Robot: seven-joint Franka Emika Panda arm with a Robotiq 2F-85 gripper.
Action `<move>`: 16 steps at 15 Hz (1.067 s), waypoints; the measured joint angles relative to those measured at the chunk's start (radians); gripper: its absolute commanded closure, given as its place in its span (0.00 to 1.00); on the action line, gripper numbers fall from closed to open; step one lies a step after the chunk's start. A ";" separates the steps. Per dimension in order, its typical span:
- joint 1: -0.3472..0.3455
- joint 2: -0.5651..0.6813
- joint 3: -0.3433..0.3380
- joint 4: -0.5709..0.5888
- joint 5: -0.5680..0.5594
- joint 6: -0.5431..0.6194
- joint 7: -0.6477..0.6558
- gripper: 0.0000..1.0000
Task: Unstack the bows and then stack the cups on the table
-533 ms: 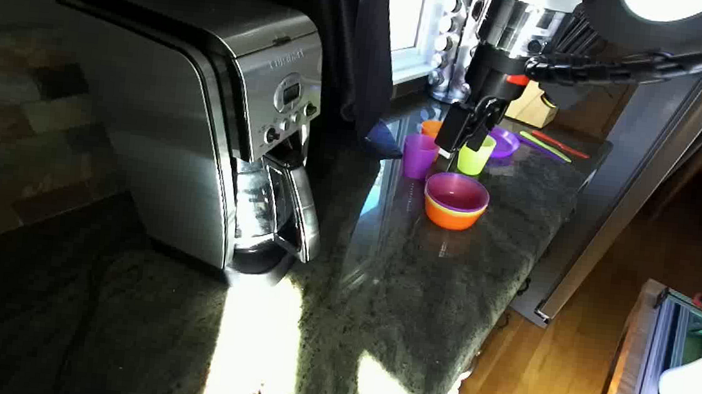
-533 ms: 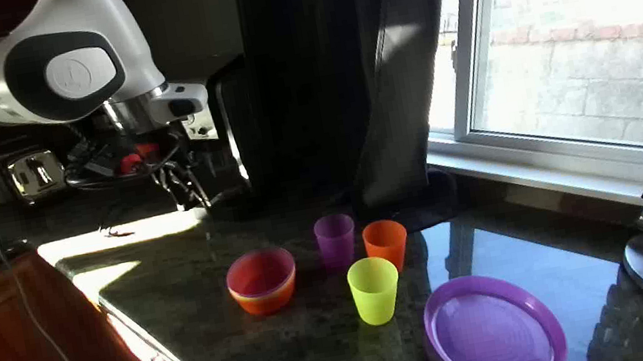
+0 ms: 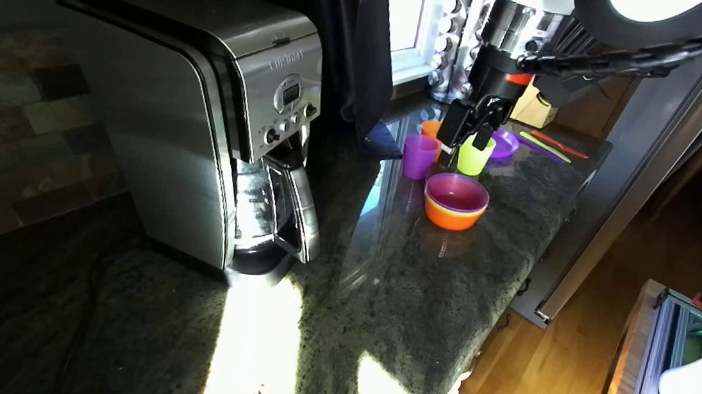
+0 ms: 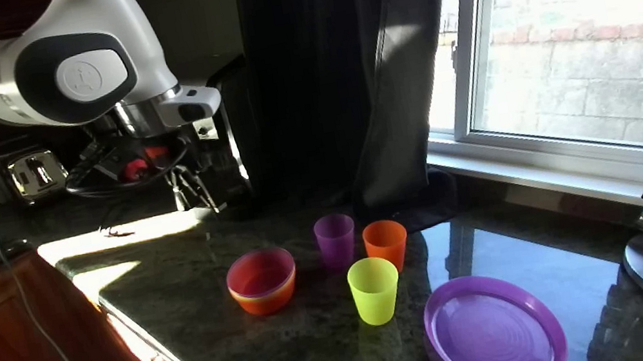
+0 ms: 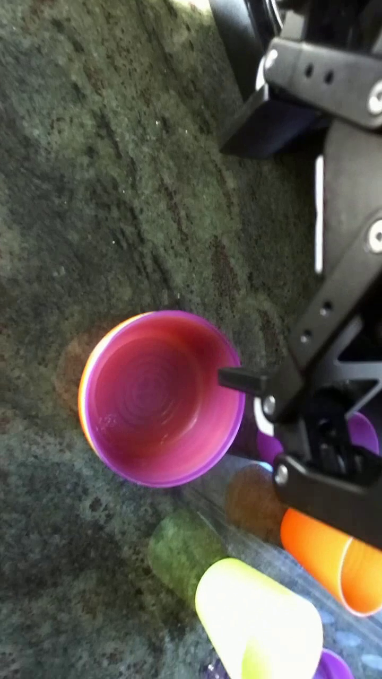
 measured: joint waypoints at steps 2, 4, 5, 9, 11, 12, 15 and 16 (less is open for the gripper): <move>-0.023 0.022 -0.022 0.000 0.000 0.000 0.013 0.00; -0.038 0.051 -0.045 -0.001 0.000 0.000 0.018 0.00; -0.045 0.067 -0.057 -0.001 0.001 0.000 0.019 0.00; -0.059 0.136 -0.099 0.002 0.002 0.000 0.018 0.00; -0.065 0.170 -0.113 0.007 0.002 0.000 0.017 0.00; -0.066 0.185 -0.119 0.013 0.002 0.000 0.014 0.00; -0.066 0.225 -0.133 0.032 0.002 0.000 0.004 0.00; -0.066 0.235 -0.136 0.038 0.003 0.000 0.002 0.00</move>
